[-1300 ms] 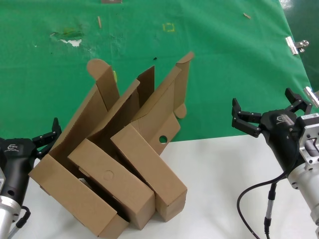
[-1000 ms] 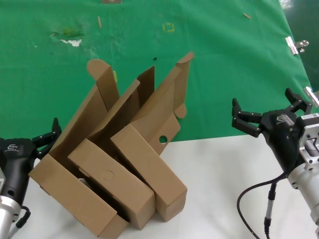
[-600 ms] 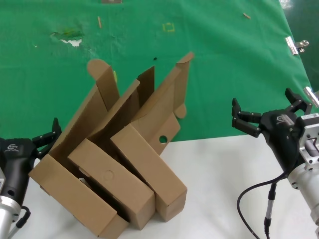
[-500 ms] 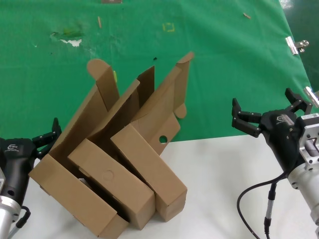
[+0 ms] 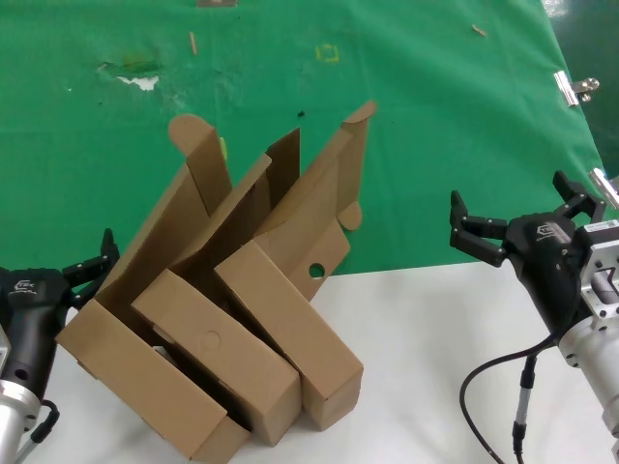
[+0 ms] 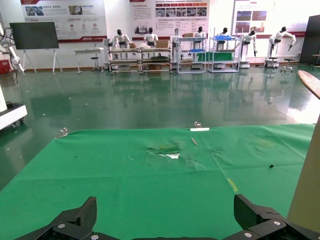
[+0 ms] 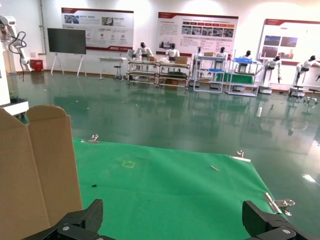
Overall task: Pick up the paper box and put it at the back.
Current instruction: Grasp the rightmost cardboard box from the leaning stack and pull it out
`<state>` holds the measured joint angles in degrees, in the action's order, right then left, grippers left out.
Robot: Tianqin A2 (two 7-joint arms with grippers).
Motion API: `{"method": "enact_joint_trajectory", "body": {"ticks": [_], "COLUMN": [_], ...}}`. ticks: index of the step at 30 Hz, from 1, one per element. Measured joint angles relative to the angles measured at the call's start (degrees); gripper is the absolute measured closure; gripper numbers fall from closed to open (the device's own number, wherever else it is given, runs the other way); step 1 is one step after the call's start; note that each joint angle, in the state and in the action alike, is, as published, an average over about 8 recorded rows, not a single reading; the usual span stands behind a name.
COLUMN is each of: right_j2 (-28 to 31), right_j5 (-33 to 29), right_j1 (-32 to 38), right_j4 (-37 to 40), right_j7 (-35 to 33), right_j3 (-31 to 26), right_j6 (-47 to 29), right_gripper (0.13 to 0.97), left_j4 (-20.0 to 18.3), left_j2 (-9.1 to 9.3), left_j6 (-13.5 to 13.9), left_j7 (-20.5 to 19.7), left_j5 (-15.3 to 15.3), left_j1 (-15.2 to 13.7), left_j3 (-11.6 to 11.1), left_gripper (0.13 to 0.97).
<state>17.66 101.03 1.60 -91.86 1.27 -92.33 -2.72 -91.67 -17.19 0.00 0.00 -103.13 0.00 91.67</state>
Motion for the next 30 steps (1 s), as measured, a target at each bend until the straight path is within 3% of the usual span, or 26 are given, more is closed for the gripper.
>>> {"method": "enact_joint_trajectory", "body": {"ticks": [30], "right_j2": [0.0], "right_j5": [0.0], "right_j1": [0.0], "right_j4": [0.0], "right_j7": [0.0], "right_j3": [0.0], "right_j6": [0.0], "right_gripper": [0.129], "left_j4": [0.0], "left_j2": [0.0], "left_j6": [0.0], "left_j7": [0.0], "left_j5": [0.0], "left_j1": [0.0], "left_j3": [0.0], "left_gripper": [0.132]}}
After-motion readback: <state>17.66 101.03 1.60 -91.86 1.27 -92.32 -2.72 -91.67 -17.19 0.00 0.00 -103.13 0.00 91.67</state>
